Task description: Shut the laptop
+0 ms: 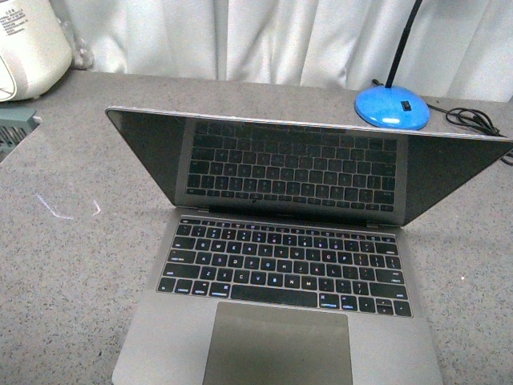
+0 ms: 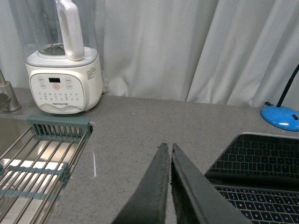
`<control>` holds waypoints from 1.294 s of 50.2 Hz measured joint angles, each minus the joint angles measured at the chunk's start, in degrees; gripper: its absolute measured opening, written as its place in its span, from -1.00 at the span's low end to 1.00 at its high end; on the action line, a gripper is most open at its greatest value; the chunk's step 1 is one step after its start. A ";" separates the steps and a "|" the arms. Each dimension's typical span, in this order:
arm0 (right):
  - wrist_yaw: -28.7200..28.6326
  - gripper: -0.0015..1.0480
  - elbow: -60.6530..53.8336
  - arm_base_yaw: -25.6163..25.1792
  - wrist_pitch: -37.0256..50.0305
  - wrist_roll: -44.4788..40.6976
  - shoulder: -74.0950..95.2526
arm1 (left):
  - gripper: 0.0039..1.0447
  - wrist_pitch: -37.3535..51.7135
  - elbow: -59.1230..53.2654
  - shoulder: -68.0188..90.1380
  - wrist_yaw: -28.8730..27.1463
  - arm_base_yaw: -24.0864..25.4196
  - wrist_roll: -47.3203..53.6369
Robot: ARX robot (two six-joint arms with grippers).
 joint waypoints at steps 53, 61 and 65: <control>-22.23 -0.98 18.84 -7.04 24.96 -15.43 58.95 | -0.93 38.40 15.30 58.88 -10.95 -19.45 -12.22; -23.50 -0.98 24.02 -3.17 23.85 -23.17 67.25 | -0.93 37.07 20.00 65.68 -6.47 -17.07 -8.96; -23.63 -0.98 26.60 -0.92 23.76 -26.21 70.64 | -0.93 36.20 22.58 68.61 -4.63 -16.46 -7.30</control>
